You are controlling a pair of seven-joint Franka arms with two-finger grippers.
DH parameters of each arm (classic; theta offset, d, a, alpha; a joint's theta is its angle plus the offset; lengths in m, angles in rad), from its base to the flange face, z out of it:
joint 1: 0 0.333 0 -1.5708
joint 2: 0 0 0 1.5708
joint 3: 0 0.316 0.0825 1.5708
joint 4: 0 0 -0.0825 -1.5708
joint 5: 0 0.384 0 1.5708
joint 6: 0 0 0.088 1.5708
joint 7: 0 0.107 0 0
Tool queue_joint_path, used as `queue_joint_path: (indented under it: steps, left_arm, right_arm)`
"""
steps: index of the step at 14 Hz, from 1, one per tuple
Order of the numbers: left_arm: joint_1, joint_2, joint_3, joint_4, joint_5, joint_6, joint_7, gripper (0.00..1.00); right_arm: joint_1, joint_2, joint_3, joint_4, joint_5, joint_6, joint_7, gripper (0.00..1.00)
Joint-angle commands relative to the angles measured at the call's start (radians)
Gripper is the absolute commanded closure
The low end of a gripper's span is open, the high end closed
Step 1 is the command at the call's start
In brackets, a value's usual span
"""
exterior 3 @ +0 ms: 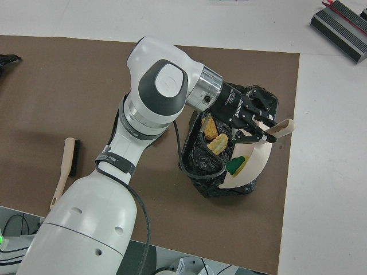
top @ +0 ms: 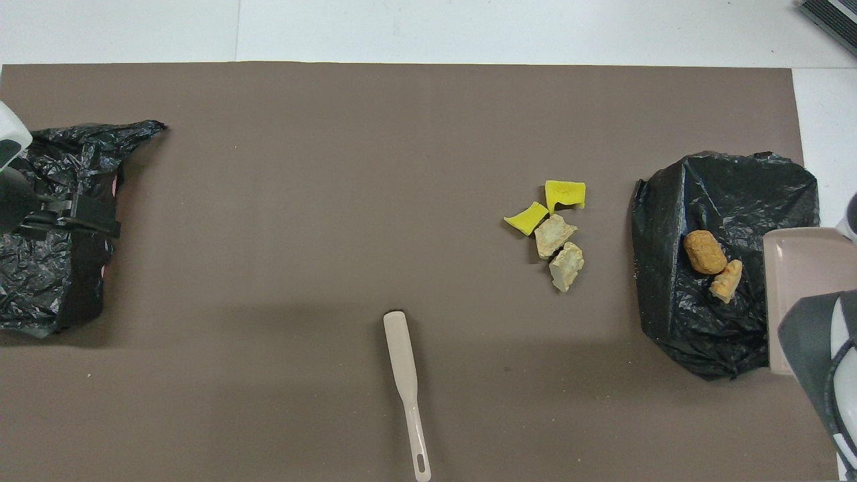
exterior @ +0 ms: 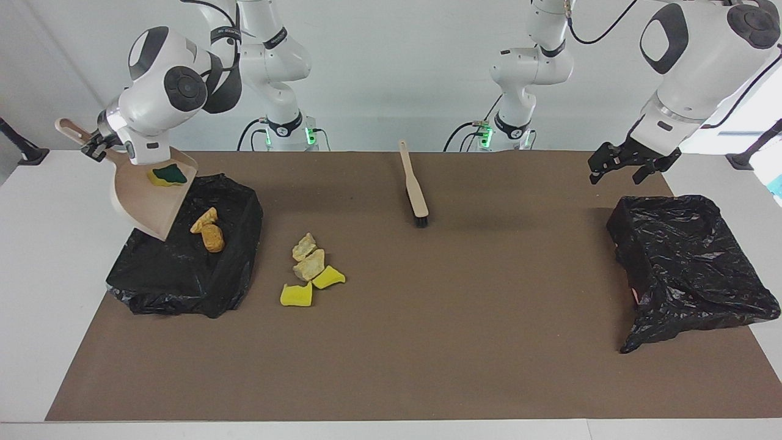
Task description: Sweep and dump trash in bin
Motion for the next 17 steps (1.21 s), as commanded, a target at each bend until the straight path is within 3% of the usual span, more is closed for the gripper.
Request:
queue_joint_path:
  steps: [1, 4, 11, 13, 15, 17]
  left_arm:
    - [0.01, 0.005, -0.008, 0.027, 0.021, -0.027, 0.02, 0.0]
    - [0.01, 0.004, -0.008, 0.027, 0.021, -0.014, 0.02, 0.0]
    - [0.01, 0.004, -0.008, 0.033, 0.023, -0.012, 0.029, 0.0]
    - [0.015, 0.004, -0.008, 0.034, 0.024, -0.012, 0.063, 0.0]
    - [0.015, -0.002, -0.008, 0.028, 0.023, -0.017, 0.087, 0.0]
    - [0.015, -0.002, -0.008, 0.027, 0.023, -0.018, 0.086, 0.0]
  right_arm:
    - [0.038, 0.044, 0.0, 0.011, -0.055, -0.059, 0.076, 1.0]
    - [0.13, 0.101, 0.005, 0.025, -0.099, -0.157, 0.149, 1.0]
    - [0.159, 0.114, 0.005, 0.082, -0.175, -0.196, 0.074, 1.0]
    - [0.158, 0.101, 0.005, 0.126, -0.133, -0.205, 0.084, 1.0]
    - [0.145, 0.088, 0.0, 0.239, 0.001, -0.231, 0.077, 1.0]
    - [0.145, 0.057, 0.003, 0.289, 0.083, -0.259, 0.1, 1.0]
